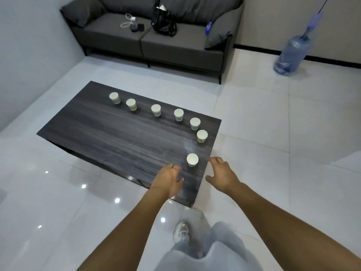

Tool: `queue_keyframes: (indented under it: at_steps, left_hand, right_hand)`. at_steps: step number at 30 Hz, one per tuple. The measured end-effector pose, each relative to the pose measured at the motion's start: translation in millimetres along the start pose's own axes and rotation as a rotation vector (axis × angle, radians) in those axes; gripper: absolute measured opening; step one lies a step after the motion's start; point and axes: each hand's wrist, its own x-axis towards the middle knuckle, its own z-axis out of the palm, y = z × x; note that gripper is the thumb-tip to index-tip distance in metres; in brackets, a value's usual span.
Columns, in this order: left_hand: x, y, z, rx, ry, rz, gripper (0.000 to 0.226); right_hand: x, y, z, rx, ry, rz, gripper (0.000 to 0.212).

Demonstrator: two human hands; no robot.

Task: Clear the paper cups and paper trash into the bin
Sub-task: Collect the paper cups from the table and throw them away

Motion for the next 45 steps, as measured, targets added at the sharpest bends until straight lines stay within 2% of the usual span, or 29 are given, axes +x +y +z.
queue_keyframes:
  at_steps: [5,13,22,28,35,45]
  left_hand:
    - [53,4,-12,-0.047,-0.047,-0.051,0.042]
    - [156,31,-16,-0.149,-0.019,-0.296,0.041]
    - [246,71,3,-0.183,-0.067,-0.452,0.037]
    - [282,51,35,-0.213,-0.075,-0.508,0.042]
    - [319,29,103,-0.166,-0.032,-0.570,0.045]
    - [338,7,175,-0.132,-0.151,-0.527,0.059]
  right_hand:
    - [67,7,-19,-0.030,-0.052,-0.025,0.056]
    - [196,32,-67,-0.128,-0.172,-0.136,0.061]
    - [306,75,-94,-0.209,-0.280,-0.191,0.063]
    - [359,88,-69,-0.282,-0.335,-0.210,0.068]
    - [414,98,-5,-0.356,-0.397,-0.263,0.074]
    - [452,109,68,-0.495,-0.476,-0.275,0.079]
